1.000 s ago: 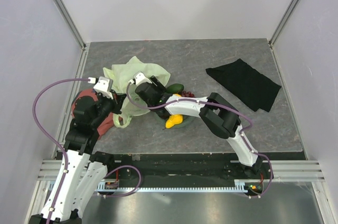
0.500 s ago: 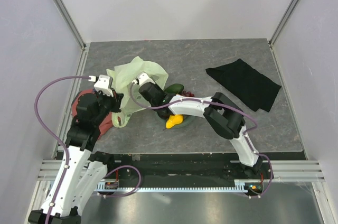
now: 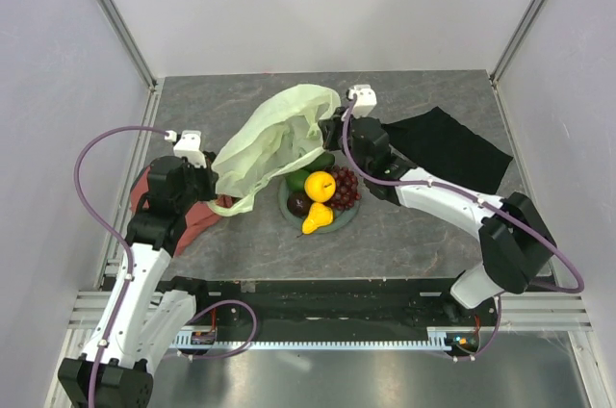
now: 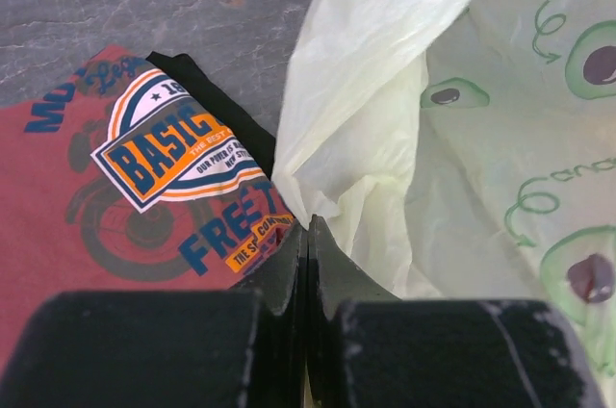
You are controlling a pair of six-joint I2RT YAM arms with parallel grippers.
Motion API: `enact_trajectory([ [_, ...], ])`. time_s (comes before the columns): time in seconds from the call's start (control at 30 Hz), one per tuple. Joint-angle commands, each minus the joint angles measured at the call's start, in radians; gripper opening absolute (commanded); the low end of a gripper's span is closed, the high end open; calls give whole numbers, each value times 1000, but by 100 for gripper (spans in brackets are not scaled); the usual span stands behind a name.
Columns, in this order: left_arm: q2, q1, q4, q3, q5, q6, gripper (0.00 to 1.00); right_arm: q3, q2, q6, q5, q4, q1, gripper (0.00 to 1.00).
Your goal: Place the fruits into the plastic bag
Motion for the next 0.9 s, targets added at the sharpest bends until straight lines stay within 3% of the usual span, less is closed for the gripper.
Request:
enact_trajectory([
  [0.0,5,3,30,36,96,0,1,-110,-28,164,-98,131,-30,0],
  [0.2,-29,3,80,16,297,12,1,-50,25,27,-20,-43,-33,2],
  [0.23,-32,2,103,11,385,14,1,-45,24,-41,-15,-62,-24,9],
  [0.27,-36,0,111,4,415,14,2,-43,12,-78,3,-76,-14,26],
  [0.37,-38,-9,122,-1,452,12,2,-26,-14,-216,29,-94,19,54],
  [0.43,-32,-9,122,2,448,12,1,6,-8,-278,10,-131,30,60],
  [0.6,-40,-9,120,0,451,11,2,165,82,-451,-12,-246,61,63],
  [0.77,-38,-9,120,0,434,11,2,366,240,-487,-49,-442,66,61],
  [0.87,-35,-9,117,2,420,8,2,368,280,-484,-30,-470,72,59],
])
